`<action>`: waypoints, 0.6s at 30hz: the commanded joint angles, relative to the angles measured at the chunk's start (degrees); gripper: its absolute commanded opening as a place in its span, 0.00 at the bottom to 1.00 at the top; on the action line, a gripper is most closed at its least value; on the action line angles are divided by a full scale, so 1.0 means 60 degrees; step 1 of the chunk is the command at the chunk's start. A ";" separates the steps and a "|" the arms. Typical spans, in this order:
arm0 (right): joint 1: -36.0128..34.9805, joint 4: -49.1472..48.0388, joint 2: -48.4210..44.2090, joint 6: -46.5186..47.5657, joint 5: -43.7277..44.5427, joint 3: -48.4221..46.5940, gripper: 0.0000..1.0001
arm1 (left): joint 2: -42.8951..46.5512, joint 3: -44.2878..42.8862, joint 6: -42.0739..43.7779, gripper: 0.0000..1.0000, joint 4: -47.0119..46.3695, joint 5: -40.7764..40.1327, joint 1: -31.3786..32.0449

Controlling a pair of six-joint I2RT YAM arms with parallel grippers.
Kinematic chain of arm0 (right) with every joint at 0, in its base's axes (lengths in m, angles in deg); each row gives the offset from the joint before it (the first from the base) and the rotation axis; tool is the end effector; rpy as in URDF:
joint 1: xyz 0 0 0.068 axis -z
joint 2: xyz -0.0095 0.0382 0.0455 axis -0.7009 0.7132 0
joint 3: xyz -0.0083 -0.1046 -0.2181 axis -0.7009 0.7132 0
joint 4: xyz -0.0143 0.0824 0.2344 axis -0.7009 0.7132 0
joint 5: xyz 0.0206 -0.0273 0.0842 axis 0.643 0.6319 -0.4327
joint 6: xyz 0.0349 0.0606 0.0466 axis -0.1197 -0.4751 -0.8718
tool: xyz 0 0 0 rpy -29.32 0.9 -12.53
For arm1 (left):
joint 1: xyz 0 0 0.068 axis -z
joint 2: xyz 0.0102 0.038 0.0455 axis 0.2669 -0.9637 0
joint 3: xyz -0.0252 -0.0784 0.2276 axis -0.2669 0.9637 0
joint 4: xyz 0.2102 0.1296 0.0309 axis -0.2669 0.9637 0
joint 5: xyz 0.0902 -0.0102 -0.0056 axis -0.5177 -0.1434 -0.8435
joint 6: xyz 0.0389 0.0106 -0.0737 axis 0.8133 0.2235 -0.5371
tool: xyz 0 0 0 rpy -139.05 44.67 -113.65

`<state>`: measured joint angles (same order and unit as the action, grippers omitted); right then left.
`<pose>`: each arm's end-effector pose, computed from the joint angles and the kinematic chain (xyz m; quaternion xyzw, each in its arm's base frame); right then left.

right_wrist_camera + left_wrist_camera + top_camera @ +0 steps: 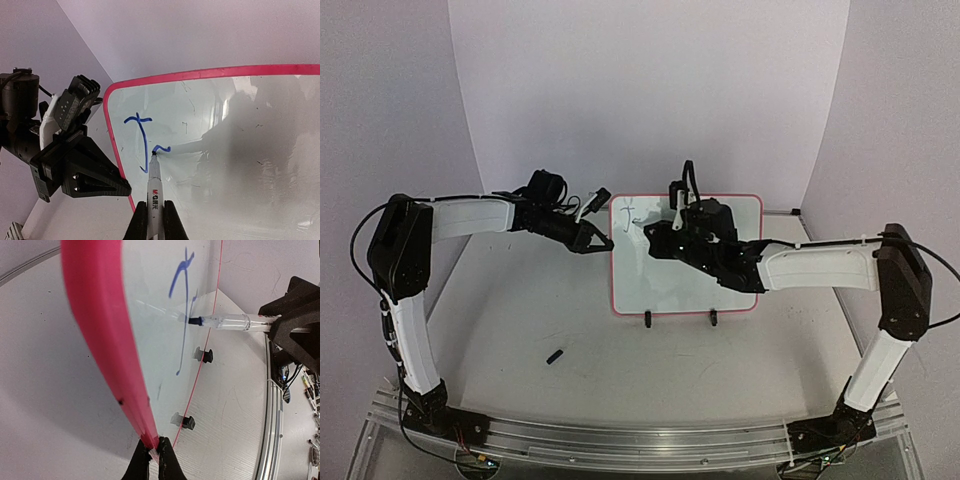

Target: Write a sentence on the whiteboard

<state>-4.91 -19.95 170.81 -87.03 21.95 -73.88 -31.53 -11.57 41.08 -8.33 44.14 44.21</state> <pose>0.2892 0.3234 0.2337 -0.1139 0.7716 0.3468 0.5210 0.3479 -0.2493 0.1910 0.4054 0.7649 -0.4071 0.2914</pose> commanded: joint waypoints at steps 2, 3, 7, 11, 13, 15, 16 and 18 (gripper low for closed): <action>0.0061 -0.0071 -0.0249 -0.0228 0.0130 0.0476 0.00 | 0.0199 -0.0063 0.0743 0.00 0.0719 -0.0478 0.0207; 0.0068 -0.0058 -0.0300 -0.0226 0.0178 0.0525 0.00 | 0.0211 -0.0073 0.0741 0.00 0.0720 -0.0473 0.0219; 0.0075 0.0010 -0.0464 -0.0137 0.0477 0.0532 0.00 | 0.0217 -0.0074 0.0747 0.00 0.0733 -0.0458 0.0225; 0.0066 0.0017 -0.0532 -0.0018 0.0633 0.0382 0.00 | 0.0241 -0.0062 0.0756 0.00 0.0731 -0.0457 0.0221; 0.0067 0.0022 -0.0576 0.0040 0.0686 0.0306 0.00 | 0.0236 -0.0061 0.0765 0.00 0.0740 -0.0464 0.0233; 0.0067 0.0030 -0.0626 0.0098 0.0735 0.0229 0.00 | 0.0238 -0.0061 0.0765 0.00 0.0749 -0.0472 0.0236; 0.0066 0.0031 -0.0647 0.0126 0.0741 0.0194 0.00 | 0.0234 -0.0067 0.0769 0.00 0.0749 -0.0462 0.0236; 0.0064 0.0031 -0.0636 0.0162 0.0715 0.0106 0.00 | 0.0226 -0.0074 0.0760 0.00 0.0747 -0.0457 0.0240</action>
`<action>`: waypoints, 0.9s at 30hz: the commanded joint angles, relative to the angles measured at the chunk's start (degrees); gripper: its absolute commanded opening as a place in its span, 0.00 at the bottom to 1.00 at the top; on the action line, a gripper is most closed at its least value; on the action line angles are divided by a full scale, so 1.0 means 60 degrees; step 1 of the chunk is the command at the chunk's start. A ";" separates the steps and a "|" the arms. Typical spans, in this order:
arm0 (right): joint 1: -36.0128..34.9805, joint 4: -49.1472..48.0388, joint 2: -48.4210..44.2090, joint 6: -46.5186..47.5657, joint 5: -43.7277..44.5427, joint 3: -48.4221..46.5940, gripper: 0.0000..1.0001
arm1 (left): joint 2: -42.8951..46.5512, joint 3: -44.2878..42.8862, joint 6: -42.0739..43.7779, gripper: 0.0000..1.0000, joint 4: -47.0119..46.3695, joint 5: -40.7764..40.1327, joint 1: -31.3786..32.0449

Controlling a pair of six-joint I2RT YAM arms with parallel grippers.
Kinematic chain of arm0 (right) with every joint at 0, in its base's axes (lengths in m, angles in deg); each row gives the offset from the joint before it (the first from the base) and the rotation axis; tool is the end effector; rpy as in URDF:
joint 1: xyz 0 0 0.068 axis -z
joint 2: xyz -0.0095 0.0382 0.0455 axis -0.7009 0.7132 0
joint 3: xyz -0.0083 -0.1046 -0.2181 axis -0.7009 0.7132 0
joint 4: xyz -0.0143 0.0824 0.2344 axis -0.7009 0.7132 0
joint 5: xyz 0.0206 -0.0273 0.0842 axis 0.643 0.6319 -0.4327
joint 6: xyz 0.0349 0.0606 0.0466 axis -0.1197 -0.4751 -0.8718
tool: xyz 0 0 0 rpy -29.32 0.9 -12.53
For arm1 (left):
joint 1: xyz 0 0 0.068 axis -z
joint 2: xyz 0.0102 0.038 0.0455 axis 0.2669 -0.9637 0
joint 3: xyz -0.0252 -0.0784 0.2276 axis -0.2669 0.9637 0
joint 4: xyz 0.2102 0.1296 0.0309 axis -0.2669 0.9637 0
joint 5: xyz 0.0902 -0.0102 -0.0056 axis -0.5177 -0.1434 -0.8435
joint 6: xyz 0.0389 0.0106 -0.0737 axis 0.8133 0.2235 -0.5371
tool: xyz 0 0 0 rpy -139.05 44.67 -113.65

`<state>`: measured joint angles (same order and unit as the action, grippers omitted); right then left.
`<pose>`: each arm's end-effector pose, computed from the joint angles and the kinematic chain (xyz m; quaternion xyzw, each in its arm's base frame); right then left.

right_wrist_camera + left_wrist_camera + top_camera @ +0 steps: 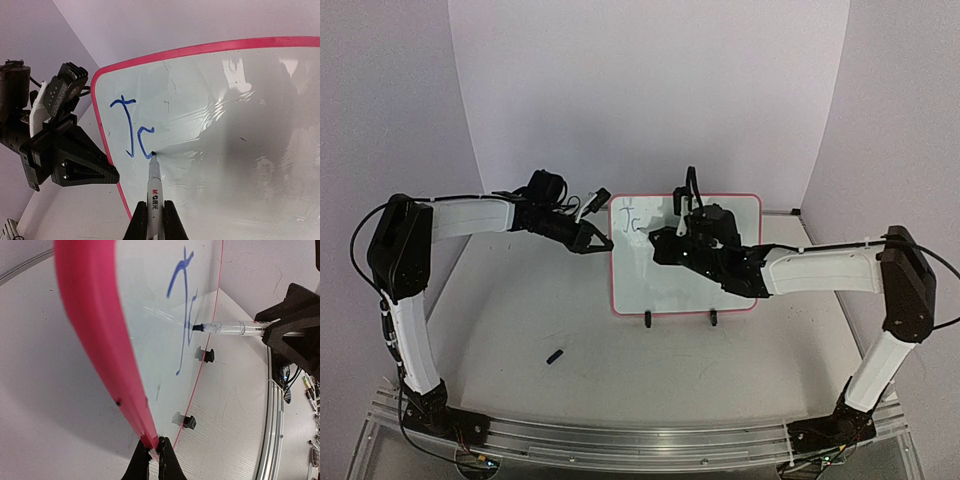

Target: Write a sentence on the whiteboard

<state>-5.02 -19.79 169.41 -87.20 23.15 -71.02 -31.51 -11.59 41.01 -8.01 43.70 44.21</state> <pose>0.2841 0.3163 0.2250 -0.1095 0.7808 0.3340 0.5165 0.3479 -0.2489 0.1905 0.4035 0.7679 -0.4041 0.2902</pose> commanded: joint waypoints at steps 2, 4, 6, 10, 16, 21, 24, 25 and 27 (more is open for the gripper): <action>0.0093 0.0004 -0.0367 0.0211 0.0495 -0.0447 0.00 | 0.0216 -0.0072 0.0774 0.00 0.0696 -0.0386 0.0250; 0.0094 0.0004 -0.0348 0.0238 0.0516 -0.0490 0.00 | 0.0208 -0.0069 0.0776 0.00 0.0703 -0.0387 0.0260; 0.0090 0.0006 -0.0340 0.0266 0.0518 -0.0540 0.00 | 0.0206 -0.0072 0.0787 0.00 0.0709 -0.0398 0.0269; 0.0083 0.0004 -0.0345 0.0327 0.0497 -0.0619 0.00 | 0.0180 -0.0086 0.0794 0.00 0.0710 -0.0399 0.0280; 0.0086 -0.0010 -0.0364 0.0375 0.0295 -0.0632 0.00 | 0.0186 -0.0082 0.0807 0.00 0.0735 -0.0404 0.0295; 0.0080 -0.0309 -0.0741 0.0367 0.0034 -0.0311 0.00 | 0.0193 -0.0086 0.0819 0.00 0.0754 -0.0440 0.0295; 0.0086 -0.0375 -0.0935 0.0348 0.0082 -0.0147 0.00 | 0.0192 -0.0101 0.0808 0.00 0.0754 -0.0446 0.0295; 0.0090 -0.0375 -0.0944 0.0347 0.0105 -0.0124 0.00 | 0.0188 -0.0101 0.0806 0.00 0.0754 -0.0451 0.0295; 0.0093 -0.0377 -0.0921 0.0351 0.0120 -0.0112 0.00 | 0.0199 -0.0101 0.0801 0.00 0.0747 -0.0450 0.0295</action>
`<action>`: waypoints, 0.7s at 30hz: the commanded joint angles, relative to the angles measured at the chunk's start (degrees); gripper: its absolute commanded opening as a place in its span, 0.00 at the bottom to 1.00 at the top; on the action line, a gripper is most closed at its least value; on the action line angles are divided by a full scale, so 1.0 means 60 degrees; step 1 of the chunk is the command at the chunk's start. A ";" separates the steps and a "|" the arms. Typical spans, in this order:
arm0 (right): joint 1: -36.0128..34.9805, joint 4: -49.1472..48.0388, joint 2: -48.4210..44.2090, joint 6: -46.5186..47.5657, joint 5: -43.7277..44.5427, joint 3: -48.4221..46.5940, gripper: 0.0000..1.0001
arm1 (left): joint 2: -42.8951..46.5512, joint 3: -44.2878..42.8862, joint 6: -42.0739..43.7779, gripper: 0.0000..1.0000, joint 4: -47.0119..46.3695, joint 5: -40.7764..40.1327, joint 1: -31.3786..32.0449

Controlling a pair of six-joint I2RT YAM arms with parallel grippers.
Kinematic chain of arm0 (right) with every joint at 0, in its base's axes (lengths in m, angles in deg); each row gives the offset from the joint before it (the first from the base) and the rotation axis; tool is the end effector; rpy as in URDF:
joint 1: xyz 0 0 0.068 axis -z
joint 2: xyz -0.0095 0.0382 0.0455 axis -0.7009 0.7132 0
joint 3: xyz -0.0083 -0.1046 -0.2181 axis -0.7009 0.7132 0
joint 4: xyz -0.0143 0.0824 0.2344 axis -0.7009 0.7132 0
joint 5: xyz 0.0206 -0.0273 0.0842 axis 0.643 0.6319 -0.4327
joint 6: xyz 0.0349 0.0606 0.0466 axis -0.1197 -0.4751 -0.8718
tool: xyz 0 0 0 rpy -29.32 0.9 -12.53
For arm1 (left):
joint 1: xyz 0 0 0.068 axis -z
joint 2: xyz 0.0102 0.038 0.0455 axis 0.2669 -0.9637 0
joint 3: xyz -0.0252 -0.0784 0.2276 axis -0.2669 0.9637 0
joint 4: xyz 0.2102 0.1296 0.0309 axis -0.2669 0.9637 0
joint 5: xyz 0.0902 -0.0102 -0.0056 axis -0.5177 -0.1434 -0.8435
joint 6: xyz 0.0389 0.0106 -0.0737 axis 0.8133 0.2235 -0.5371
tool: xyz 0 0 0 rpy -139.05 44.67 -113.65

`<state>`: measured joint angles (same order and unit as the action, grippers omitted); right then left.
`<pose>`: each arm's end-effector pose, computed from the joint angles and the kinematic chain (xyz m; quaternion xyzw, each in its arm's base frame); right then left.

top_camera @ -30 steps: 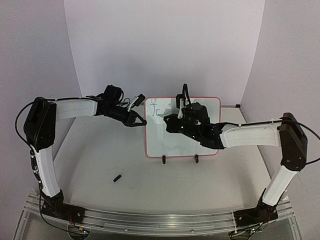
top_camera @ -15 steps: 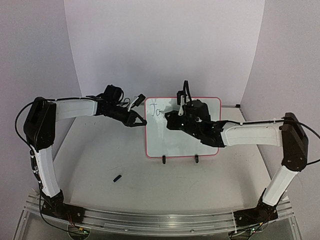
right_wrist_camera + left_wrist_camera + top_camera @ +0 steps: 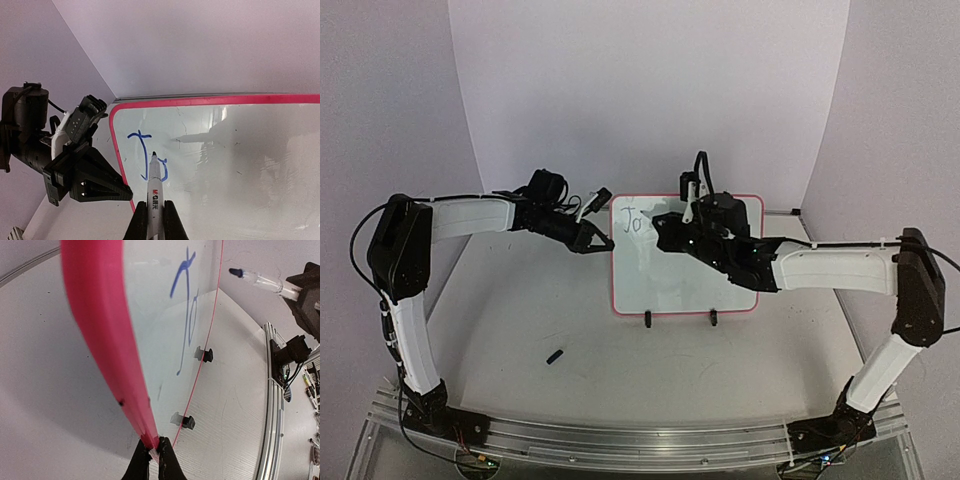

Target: Write a sentence on the whiteboard

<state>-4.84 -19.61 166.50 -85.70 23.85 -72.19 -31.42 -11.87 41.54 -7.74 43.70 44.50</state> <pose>0.2828 0.3115 0.2526 -0.1083 0.7595 0.3398 0.5440 0.3468 -0.2507 0.1923 0.4092 0.7646 -0.4035 0.2918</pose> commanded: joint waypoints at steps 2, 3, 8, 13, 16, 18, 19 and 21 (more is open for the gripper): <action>0.0057 -0.0403 -0.0332 0.0096 0.0051 0.0043 0.00 | 0.0187 -0.0040 0.0721 0.00 0.0709 -0.0457 0.0247; 0.0054 -0.0388 -0.0275 0.0093 0.0080 0.0009 0.00 | 0.0187 -0.0037 0.0715 0.00 0.0709 -0.0458 0.0247; 0.0057 -0.0292 0.0039 0.0059 0.0194 -0.0234 0.00 | 0.0187 -0.0039 0.0733 0.00 0.0709 -0.0457 0.0254; 0.0060 -0.0157 0.0250 0.0022 0.0351 -0.0370 0.00 | 0.0203 -0.0053 0.0745 0.00 0.0717 -0.0457 0.0247; 0.0055 -0.0026 0.0344 -0.0002 0.0446 -0.0437 0.00 | 0.0204 -0.0054 0.0745 0.00 0.0724 -0.0458 0.0247; 0.0063 0.0044 0.0359 -0.0025 0.0531 -0.0430 0.00 | 0.0204 -0.0053 0.0760 0.00 0.0724 -0.0458 0.0247; 0.0057 0.0068 0.0359 -0.0045 0.0598 -0.0416 0.00 | 0.0202 -0.0046 0.0763 0.00 0.0718 -0.0458 0.0249; 0.0060 0.0097 0.0323 -0.0078 0.0721 -0.0332 0.00 | 0.0203 -0.0051 0.0760 0.00 0.0738 -0.0458 0.0247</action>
<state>-4.67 -19.26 168.23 -85.76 25.44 -72.36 -31.40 -11.90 41.62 -7.74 43.63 44.58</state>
